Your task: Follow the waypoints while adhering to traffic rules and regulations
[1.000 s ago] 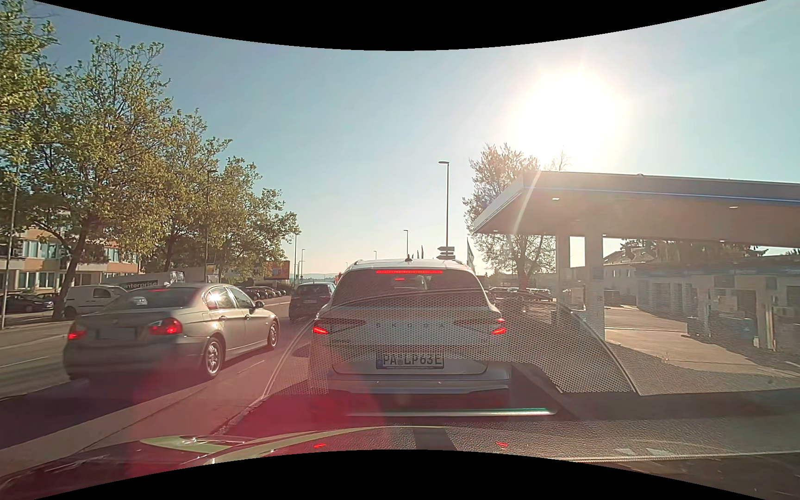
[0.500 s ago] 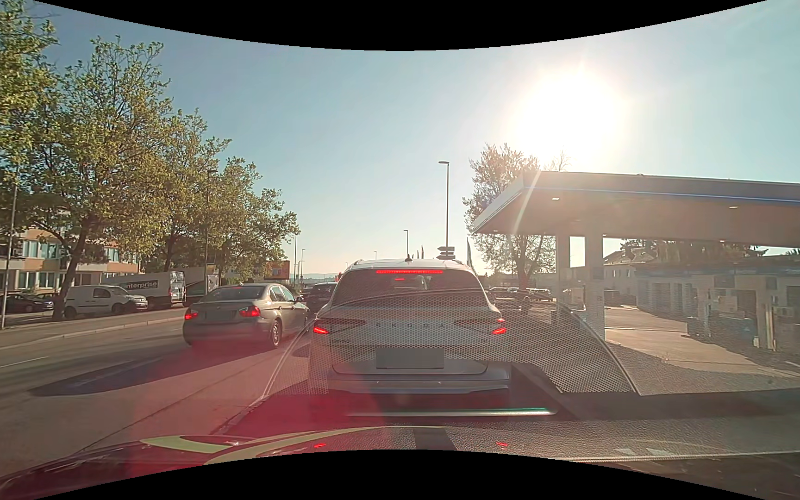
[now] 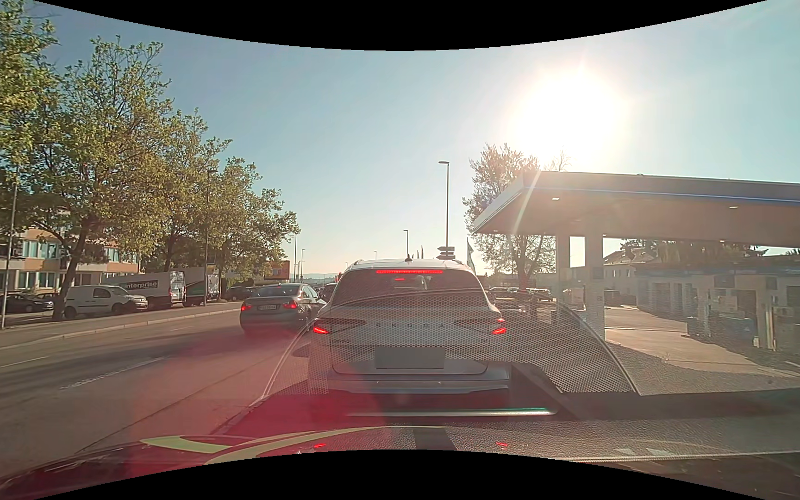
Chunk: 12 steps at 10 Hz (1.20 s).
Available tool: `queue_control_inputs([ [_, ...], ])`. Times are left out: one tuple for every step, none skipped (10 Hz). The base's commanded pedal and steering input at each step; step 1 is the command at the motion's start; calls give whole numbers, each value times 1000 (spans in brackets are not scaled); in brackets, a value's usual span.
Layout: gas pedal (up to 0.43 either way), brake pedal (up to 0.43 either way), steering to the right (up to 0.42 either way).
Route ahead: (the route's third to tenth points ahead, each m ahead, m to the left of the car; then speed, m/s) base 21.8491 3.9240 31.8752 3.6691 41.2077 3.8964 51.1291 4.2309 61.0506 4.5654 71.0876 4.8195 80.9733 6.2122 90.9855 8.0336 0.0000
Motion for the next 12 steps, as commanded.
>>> queue_control_inputs([
  [0,244,-8],
  [0,244,-7],
  [0,244,-7],
  [0,244,-7],
  [0,244,-7],
  [0,244,-7],
  [0,250,-8],
  [0,244,-7],
  [0,244,-8],
  [0,244,-7],
  [0,244,-8],
  [0,244,-7],
])
